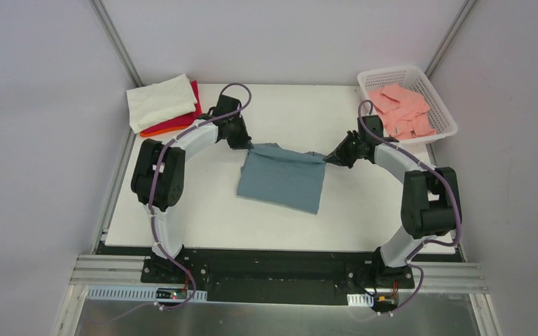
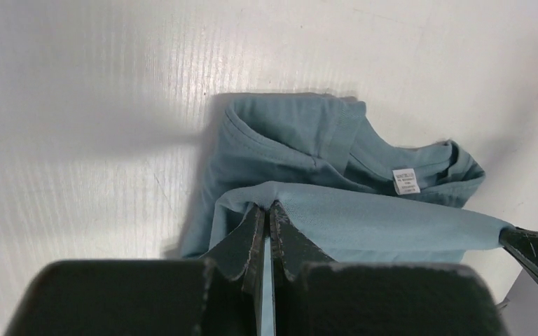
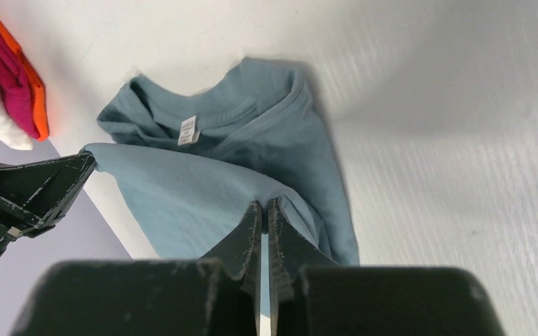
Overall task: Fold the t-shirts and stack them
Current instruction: Fold the long partially folded tshirt into a neat square
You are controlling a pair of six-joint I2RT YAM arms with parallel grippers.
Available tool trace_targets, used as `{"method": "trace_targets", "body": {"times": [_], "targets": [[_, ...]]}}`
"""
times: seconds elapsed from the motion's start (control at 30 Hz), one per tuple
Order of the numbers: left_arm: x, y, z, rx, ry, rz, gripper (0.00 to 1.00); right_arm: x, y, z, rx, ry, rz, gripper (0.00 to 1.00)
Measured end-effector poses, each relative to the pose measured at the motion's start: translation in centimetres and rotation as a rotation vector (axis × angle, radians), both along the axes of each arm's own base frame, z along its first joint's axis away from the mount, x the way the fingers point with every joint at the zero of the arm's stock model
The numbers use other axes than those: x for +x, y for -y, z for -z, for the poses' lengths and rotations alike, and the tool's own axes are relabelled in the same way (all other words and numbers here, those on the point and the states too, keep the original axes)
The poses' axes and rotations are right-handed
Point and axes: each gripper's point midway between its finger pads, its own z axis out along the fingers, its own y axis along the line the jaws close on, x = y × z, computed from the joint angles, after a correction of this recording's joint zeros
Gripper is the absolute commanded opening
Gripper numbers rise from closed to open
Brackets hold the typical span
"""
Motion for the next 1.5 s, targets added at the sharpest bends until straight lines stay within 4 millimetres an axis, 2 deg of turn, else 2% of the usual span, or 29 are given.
{"method": "trace_targets", "body": {"times": [0.03, 0.07, 0.13, 0.17, 0.2, 0.27, 0.3, 0.4, 0.47, 0.53, 0.63, 0.73, 0.83, 0.93, 1.1, 1.27, 1.37, 1.5], "targets": [[0.1, 0.1, 0.4, 0.000, -0.006, 0.002, 0.10, 0.2, 0.0, 0.5, 0.000, -0.007, 0.002, 0.02], [0.3, 0.1, 0.7, 0.000, -0.013, 0.005, 0.19, 0.4, 0.0, 0.9, 0.000, -0.014, 0.006, 0.11], [0.8, 0.1, 1.3, 0.007, -0.017, 0.012, 0.43, 0.7, 0.1, 1.5, 0.001, -0.027, 0.014, 0.51], [1.1, 0.1, 1.5, 0.007, -0.018, 0.008, 0.55, 1.0, 0.2, 1.8, 0.001, -0.033, 0.024, 0.64], [1.5, 0.0, 1.4, 0.008, -0.014, 0.008, 0.66, 1.4, 0.4, 1.8, -0.004, -0.030, 0.027, 0.72], [2.0, -0.2, 1.1, 0.006, -0.003, 0.002, 0.90, 2.2, 0.7, 1.5, 0.001, -0.021, 0.050, 0.81], [2.2, -0.2, 0.7, 0.004, 0.005, 0.002, 0.98, 2.6, 0.8, 1.2, 0.000, -0.010, 0.054, 0.86], [2.9, -0.3, -0.7, -0.009, 0.043, -0.003, 0.99, 3.5, 1.1, -0.1, 0.002, 0.035, 0.069, 0.93], [2.7, -0.4, -2.0, -0.019, 0.063, -0.001, 0.99, 3.5, 1.0, -1.2, 0.006, 0.065, 0.069, 0.99], [2.2, -0.1, -3.6, -0.046, 0.086, 0.015, 0.99, 3.1, 0.7, -2.6, 0.019, 0.103, 0.059, 0.99], [1.0, 1.2, -5.8, -0.102, 0.115, 0.066, 0.99, 2.1, -0.9, -4.6, 0.073, 0.157, 0.009, 0.99], [0.1, 3.4, -6.7, -0.166, 0.126, 0.143, 0.99, 1.4, -2.9, -5.3, 0.135, 0.171, -0.048, 0.99], [-0.6, 5.2, -6.0, -0.210, 0.091, 0.204, 0.99, 1.4, -4.4, -4.8, 0.182, 0.157, -0.085, 0.99], [-0.3, 6.1, -4.4, -0.225, 0.053, 0.229, 0.99, 2.3, -4.8, -3.3, 0.195, 0.125, -0.086, 0.99], [0.9, 6.5, -1.2, -0.211, 0.006, 0.243, 0.99, 4.5, -5.0, -0.4, 0.181, 0.072, -0.068, 0.99], [2.7, 6.5, 1.4, -0.186, -0.008, 0.235, 0.99, 5.7, -4.5, 1.6, 0.151, 0.046, -0.050, 0.99], [3.4, 6.5, 1.8, -0.188, -0.002, 0.229, 0.99, 6.0, -4.4, 2.5, 0.144, 0.024, -0.045, 0.99], [3.4, 6.2, 2.2, -0.190, 0.000, 0.221, 0.99, 6.4, -4.5, 2.8, 0.154, 0.019, -0.049, 0.99]]}}
